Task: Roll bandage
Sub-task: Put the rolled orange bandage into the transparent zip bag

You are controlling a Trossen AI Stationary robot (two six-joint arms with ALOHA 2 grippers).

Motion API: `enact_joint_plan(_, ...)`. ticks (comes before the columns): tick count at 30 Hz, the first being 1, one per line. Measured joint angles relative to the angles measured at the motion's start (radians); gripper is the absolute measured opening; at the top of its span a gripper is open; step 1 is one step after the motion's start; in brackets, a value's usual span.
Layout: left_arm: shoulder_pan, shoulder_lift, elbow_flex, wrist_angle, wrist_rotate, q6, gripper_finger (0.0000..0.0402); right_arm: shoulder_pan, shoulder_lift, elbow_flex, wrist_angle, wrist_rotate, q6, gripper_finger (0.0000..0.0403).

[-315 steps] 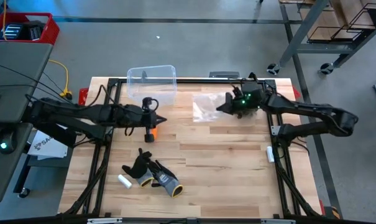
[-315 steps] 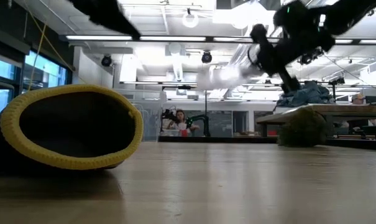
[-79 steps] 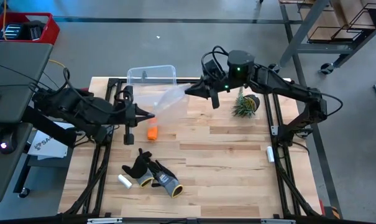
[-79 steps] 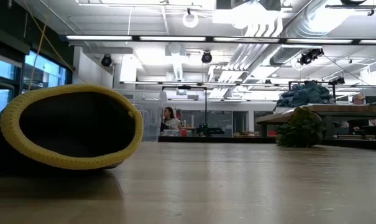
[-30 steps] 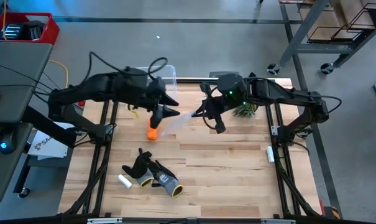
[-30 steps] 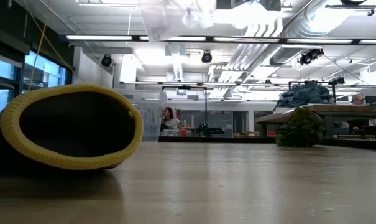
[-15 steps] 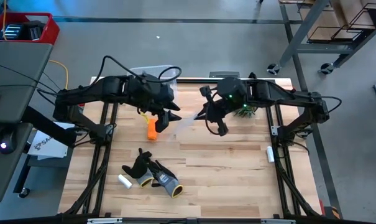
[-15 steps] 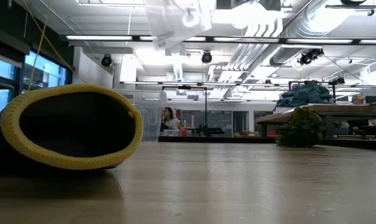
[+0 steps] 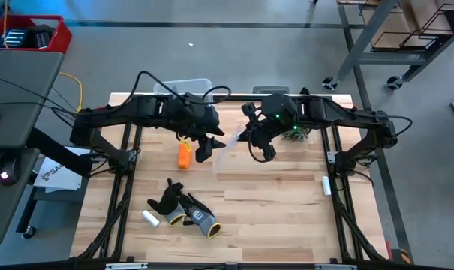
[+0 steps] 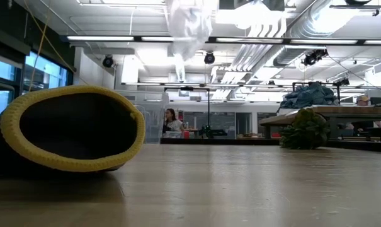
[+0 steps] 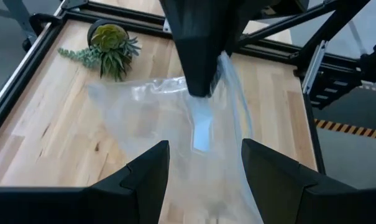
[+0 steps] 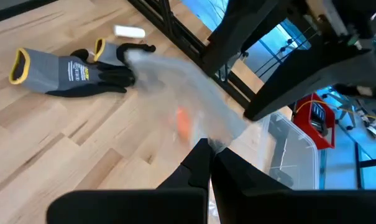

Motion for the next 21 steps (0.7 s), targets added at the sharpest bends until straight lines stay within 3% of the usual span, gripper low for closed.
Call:
enact_joint_plan(16, 0.000, -0.009, 0.000, 0.007, -0.003, 0.027, 0.0198, -0.014, 0.000, 0.000, -0.005, 0.036, 0.024, 0.0000)
enact_joint_plan(21, -0.015, -0.026, 0.002, 0.013, -0.078, 0.064, 0.0197, -0.014, 0.000, 0.000, -0.010, 0.036, 0.030, 0.0000)
